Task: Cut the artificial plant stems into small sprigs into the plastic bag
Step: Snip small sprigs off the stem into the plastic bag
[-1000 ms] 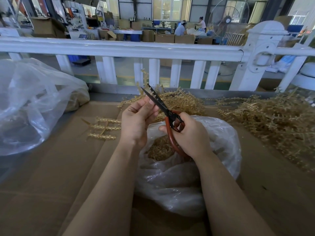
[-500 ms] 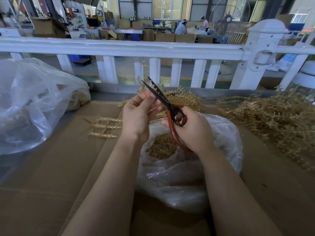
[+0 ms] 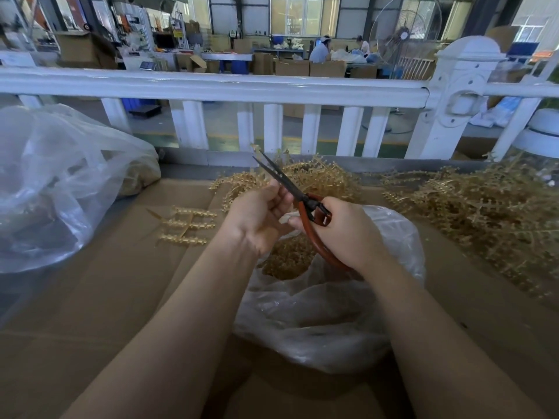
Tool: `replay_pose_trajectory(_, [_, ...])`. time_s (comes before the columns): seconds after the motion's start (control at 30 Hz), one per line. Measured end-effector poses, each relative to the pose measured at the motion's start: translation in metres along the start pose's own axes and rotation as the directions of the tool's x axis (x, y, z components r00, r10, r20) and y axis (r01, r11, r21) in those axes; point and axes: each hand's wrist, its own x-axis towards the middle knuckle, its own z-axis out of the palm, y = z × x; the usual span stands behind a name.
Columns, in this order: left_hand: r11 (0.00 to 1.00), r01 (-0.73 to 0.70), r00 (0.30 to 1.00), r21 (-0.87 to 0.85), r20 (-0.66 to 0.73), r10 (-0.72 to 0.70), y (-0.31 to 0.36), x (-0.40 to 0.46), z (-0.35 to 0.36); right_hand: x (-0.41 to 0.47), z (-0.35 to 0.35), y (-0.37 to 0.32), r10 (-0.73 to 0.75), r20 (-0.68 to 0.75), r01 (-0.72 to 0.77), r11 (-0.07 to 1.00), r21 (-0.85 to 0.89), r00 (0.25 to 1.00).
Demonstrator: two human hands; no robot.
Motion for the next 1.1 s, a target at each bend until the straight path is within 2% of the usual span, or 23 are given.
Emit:
replay_pose_trajectory(0.1, [0.997,-0.011,1.0,0.08,-0.004,0.011,-0.008,0.0,-0.006,-0.008,0.003,0.005,0.029,0.003,-0.029,1.0,0.003,1.0])
replay_pose_trajectory(0.23, [0.974,-0.141,0.989,0.176,-0.027,0.148,-0.017,0.004,-0.008,-0.016,0.014,0.008,0.059,0.019,-0.061,0.995,0.077,0.998])
replay_pose_trajectory(0.37, [0.944,-0.216,0.974,0.249,-0.014,0.227,-0.016,0.008,-0.008,-0.01,0.019,0.007,0.069,-0.001,-0.068,0.996,0.048,0.998])
replay_pose_trajectory(0.7, [0.906,-0.355,0.926,0.229,-0.049,0.375,-0.03,0.004,-0.022,-0.024,0.024,0.005,0.026,-0.121,-0.029,0.999,-0.028,0.992])
replay_pose_trajectory(1.1, [0.87,-0.448,0.889,0.207,0.004,0.457,-0.033,0.002,-0.029,-0.031,0.016,0.003,-0.018,-0.108,0.014,0.999,-0.045,0.994])
